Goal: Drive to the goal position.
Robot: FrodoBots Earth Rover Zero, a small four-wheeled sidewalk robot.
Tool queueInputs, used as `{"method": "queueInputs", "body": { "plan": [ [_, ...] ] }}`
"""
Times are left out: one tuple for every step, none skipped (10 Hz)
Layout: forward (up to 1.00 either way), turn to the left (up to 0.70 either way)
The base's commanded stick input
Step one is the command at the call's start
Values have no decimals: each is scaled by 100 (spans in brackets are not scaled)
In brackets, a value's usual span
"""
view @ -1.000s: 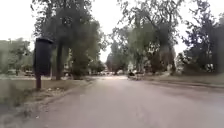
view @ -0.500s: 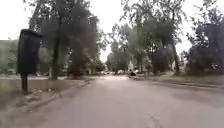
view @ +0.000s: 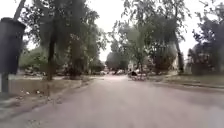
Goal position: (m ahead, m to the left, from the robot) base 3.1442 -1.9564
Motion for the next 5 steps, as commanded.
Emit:
{"method": "queueInputs", "body": {
  "plan": [
    [100,1],
    [100,1],
    [100,-7],
    [100,-15],
    [100,-23]
  ]
}}
